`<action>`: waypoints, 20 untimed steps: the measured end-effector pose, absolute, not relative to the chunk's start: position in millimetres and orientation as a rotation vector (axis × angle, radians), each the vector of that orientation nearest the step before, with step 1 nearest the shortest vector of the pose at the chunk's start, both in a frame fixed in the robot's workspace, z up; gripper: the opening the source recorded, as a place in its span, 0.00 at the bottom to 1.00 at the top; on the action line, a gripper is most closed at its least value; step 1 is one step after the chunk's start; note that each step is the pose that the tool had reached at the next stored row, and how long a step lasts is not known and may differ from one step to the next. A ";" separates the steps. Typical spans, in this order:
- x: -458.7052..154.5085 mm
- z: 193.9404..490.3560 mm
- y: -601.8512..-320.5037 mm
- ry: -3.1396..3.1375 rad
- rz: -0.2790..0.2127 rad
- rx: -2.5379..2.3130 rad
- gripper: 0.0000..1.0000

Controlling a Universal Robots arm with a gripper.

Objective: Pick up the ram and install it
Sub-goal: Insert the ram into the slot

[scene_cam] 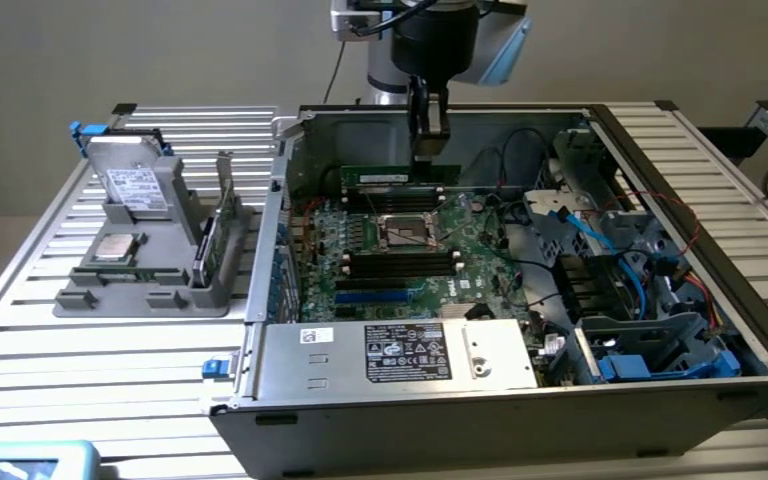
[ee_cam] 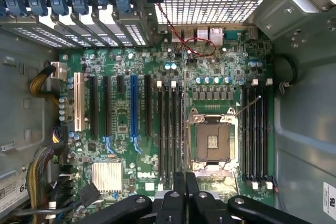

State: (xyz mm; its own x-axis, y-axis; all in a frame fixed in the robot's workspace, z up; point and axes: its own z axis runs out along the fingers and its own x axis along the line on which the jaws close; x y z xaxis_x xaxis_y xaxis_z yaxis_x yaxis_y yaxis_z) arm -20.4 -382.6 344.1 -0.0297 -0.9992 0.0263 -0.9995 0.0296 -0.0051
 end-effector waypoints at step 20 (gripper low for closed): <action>-19.1 323.2 -382.6 -2.232 0.057 2.167 0.12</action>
State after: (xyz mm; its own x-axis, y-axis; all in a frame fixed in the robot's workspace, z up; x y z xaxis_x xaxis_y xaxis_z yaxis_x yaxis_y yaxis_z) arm -19.1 -382.6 323.2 -0.0298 -0.9985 0.0470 -0.9995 0.0295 -0.0058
